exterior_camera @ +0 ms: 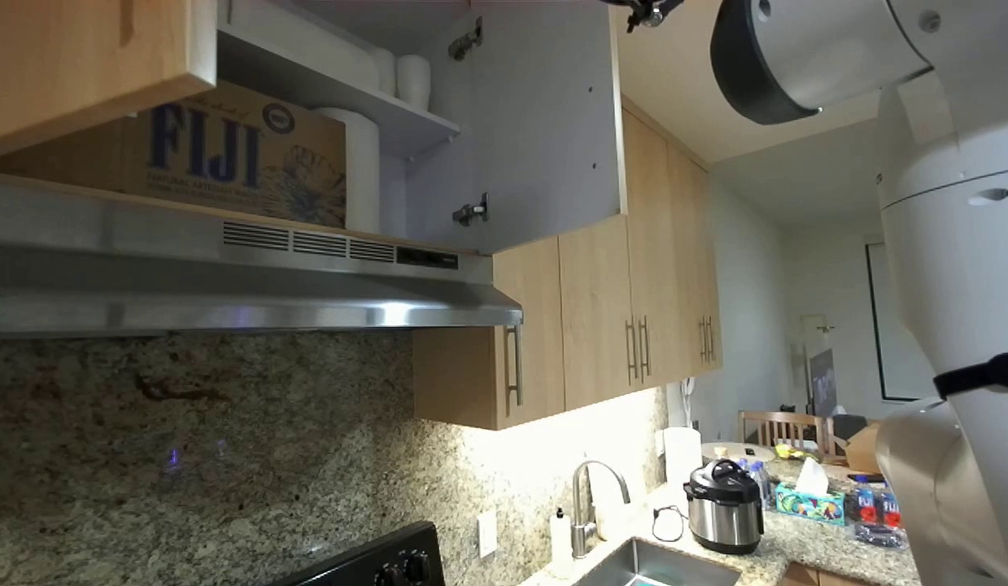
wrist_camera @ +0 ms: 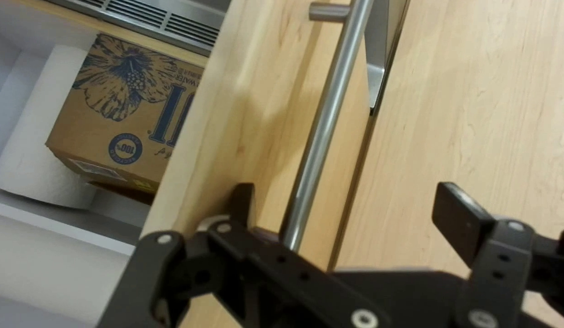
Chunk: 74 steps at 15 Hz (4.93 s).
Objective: Open the left door of the cabinet
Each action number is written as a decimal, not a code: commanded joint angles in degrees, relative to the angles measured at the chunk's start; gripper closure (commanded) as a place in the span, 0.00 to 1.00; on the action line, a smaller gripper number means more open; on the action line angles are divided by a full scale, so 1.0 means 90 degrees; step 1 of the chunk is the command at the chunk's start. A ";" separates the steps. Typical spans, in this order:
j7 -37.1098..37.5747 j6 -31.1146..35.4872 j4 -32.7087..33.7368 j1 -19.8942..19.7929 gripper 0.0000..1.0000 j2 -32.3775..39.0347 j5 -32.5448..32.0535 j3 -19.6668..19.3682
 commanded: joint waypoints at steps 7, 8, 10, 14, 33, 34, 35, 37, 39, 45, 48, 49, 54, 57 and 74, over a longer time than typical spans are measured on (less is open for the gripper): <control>0.0475 -0.0290 -0.0320 0.0100 0.00 -0.0802 0.0011 0.0274; 0.0507 -0.0321 -0.0319 0.0039 0.00 -0.0903 0.0056 0.0350; 0.0647 -0.0402 -0.0403 -0.0080 0.00 -0.1106 0.0085 0.0548; 0.0680 -0.0609 -0.0374 -0.0471 0.00 -0.1514 0.0222 0.0726; -0.0669 0.2111 -0.3182 -0.0237 0.00 -0.3766 0.3690 -0.3737; -0.0777 0.2221 -0.3241 -0.0531 0.00 -0.3782 0.3916 -0.3601; -0.0828 0.2295 -0.3302 -0.0749 0.00 -0.3793 0.4078 -0.3448; -0.1012 0.2471 -0.3413 -0.1074 0.00 -0.3827 0.4379 -0.3349; -0.1154 0.2595 -0.3460 -0.1319 0.00 -0.3815 0.4597 -0.3244; -0.1323 0.2699 -0.3532 -0.1719 0.00 -0.3846 0.4953 -0.3049; -0.1504 0.2842 -0.3518 -0.1867 0.00 -0.3658 0.4954 -0.3104; -0.1528 0.2855 -0.3528 -0.1950 0.00 -0.3611 0.4860 -0.3052; -0.1787 0.3321 -0.3511 -0.2225 0.00 -0.3090 0.4963 -0.3180; -0.1927 0.3474 -0.3424 -0.2206 0.00 -0.2771 0.4914 -0.3100; -0.1651 0.3065 -0.3448 -0.2019 0.00 -0.2333 0.4417 -0.1817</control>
